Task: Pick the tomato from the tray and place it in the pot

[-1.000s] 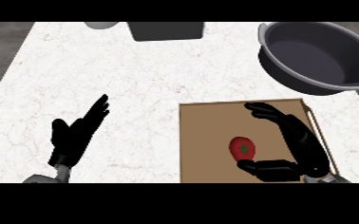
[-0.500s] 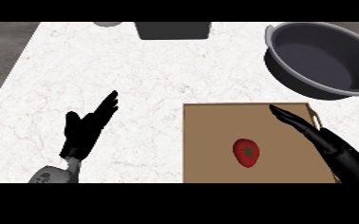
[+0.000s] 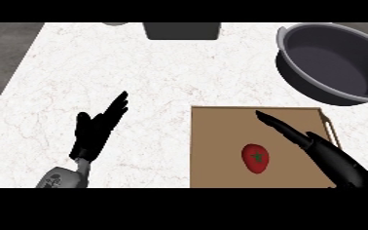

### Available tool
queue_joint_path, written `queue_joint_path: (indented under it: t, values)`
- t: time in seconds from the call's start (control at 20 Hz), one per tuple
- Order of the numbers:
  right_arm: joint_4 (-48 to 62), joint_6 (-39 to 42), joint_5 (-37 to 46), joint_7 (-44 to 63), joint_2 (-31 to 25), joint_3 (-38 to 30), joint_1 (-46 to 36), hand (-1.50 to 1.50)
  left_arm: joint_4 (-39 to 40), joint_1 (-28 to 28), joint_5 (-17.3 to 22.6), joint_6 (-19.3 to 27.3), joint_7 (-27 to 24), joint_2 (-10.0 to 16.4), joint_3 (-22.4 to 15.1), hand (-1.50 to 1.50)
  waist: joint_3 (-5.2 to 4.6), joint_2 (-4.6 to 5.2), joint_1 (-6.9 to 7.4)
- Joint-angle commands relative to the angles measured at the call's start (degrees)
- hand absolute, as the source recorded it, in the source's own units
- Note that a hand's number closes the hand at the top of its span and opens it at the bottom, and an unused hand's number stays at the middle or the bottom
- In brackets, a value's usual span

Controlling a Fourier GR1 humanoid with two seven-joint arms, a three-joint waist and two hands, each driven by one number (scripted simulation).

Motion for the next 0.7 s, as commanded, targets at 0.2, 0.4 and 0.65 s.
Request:
queue_joint_path:
  t: [0.2, 0.4, 0.65]
  values:
    - [14.6, 7.8, 9.5, 1.9, 5.9, 6.1, -8.2, -1.50, 4.5, 1.6, -0.6, -3.6, -4.7, -0.2, 2.2, 0.00, 0.02, 0.04, 0.06]
    - [23.3, 7.6, 15.5, -8.9, 8.3, 2.5, -5.4, -1.50, -0.8, 2.6, -1.4, -3.4, -0.4, -0.3, 2.9, 0.00, 0.07, -0.07, -0.10]
    - [24.4, 8.8, 17.6, -14.2, 9.9, -2.1, -3.2, -1.50, 7.6, -4.0, -2.6, -5.3, -1.2, -2.2, 7.0, 0.00, 0.04, -0.06, -0.60]
